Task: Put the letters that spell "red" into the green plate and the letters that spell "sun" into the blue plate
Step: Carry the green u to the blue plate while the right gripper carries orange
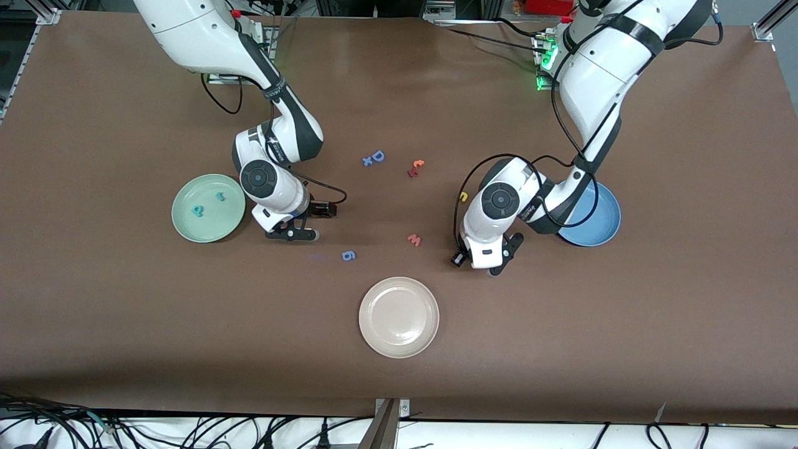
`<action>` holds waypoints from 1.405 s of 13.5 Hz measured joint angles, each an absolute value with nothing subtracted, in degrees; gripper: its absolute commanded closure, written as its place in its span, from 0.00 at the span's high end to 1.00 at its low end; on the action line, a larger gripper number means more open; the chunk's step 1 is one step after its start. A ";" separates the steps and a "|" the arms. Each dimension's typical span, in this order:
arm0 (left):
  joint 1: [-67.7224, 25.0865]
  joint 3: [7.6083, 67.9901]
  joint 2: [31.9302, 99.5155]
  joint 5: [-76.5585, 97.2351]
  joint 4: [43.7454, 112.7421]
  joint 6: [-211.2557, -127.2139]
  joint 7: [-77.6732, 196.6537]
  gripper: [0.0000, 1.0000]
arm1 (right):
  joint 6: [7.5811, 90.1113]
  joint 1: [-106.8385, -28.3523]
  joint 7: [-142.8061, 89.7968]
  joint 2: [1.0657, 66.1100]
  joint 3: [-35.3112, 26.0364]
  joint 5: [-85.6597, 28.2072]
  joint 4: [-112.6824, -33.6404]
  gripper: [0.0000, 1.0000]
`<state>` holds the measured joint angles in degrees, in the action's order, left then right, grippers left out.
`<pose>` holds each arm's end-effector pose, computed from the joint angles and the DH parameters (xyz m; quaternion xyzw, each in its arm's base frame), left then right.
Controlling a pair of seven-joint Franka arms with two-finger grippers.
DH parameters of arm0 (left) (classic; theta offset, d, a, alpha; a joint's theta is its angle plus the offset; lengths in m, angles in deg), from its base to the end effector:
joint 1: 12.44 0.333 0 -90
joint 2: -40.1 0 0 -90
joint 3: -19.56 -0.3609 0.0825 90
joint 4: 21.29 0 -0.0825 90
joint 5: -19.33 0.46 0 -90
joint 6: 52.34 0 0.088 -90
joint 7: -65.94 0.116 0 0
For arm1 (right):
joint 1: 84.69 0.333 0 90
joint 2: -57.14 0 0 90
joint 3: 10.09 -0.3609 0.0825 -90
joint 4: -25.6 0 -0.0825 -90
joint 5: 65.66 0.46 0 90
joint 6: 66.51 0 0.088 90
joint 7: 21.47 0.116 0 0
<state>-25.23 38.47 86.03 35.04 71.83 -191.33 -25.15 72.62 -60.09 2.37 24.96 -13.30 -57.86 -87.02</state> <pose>0.6758 -0.3805 0.1417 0.8926 0.4494 -0.0089 0.0348 0.5929 0.3141 0.1427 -0.9969 0.0226 0.0694 0.0297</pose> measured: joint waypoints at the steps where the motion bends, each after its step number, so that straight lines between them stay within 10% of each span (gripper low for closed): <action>1: -25.21 38.43 86.02 35.04 71.58 -190.27 -25.14 0.27 | 72.63 -60.09 2.35 24.96 -13.30 -57.86 -87.09 0.80; 12: -20.84 38.01 79.99 35.25 69.25 -152.11 2.43 0.28 | 72.87 -60.09 2.31 25.09 -13.14 -57.98 -87.64 0.25; 19: -8.51 40.88 68.36 35.25 82.24 -153.26 27.50 0.28 | 72.21 -60.07 2.27 25.51 -13.09 -57.98 -87.44 0.24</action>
<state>-8.51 40.88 68.36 35.25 82.24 -153.26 27.50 72.21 -60.07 2.27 25.51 -13.09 -57.98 -87.44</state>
